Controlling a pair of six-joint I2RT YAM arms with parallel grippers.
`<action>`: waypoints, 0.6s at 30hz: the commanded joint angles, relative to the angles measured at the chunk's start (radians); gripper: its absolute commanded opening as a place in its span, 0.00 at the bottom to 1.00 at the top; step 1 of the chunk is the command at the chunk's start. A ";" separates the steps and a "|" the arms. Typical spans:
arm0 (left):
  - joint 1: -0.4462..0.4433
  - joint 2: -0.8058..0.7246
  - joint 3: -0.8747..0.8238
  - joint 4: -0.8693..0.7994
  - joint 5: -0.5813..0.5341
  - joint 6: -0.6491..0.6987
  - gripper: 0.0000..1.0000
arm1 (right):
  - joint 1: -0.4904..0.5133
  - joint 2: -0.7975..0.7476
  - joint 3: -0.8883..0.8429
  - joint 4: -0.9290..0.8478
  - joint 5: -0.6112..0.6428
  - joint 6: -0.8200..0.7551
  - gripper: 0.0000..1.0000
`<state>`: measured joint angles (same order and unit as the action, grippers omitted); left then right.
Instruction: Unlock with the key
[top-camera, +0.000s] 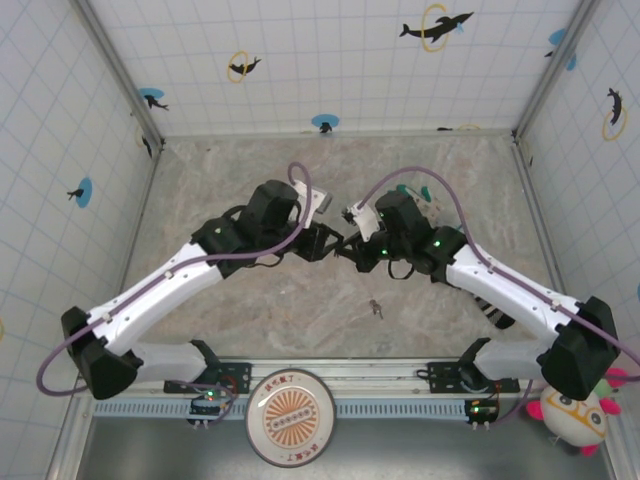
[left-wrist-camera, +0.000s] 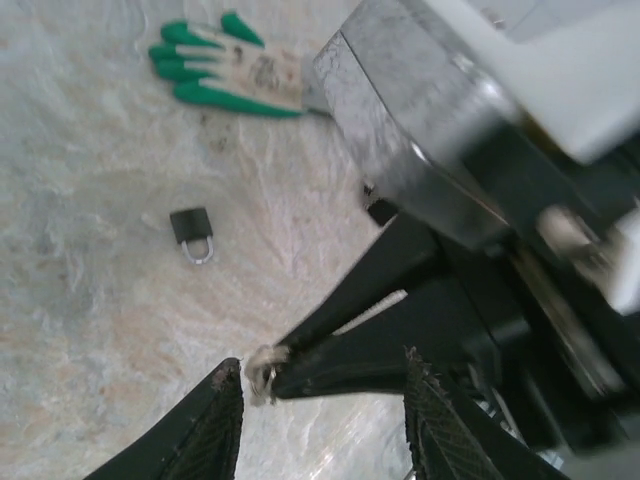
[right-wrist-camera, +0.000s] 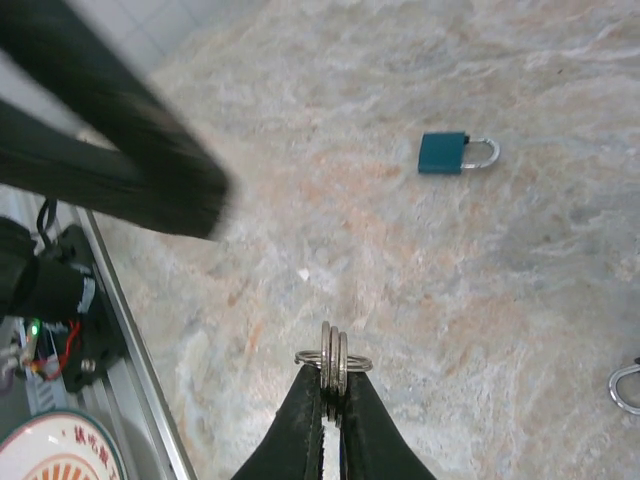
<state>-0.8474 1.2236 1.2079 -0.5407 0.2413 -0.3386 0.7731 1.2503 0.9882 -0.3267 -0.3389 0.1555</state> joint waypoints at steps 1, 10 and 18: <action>0.027 -0.087 -0.084 0.101 -0.038 -0.063 0.45 | -0.045 -0.062 -0.060 0.180 -0.037 0.116 0.00; 0.103 -0.256 -0.321 0.362 0.129 -0.185 0.25 | -0.161 -0.148 -0.192 0.555 -0.164 0.440 0.00; 0.103 -0.269 -0.385 0.520 0.218 -0.222 0.33 | -0.165 -0.176 -0.221 0.713 -0.244 0.572 0.00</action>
<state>-0.7460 0.9730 0.8318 -0.1333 0.3969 -0.5362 0.6083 1.1042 0.7940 0.2508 -0.5274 0.6472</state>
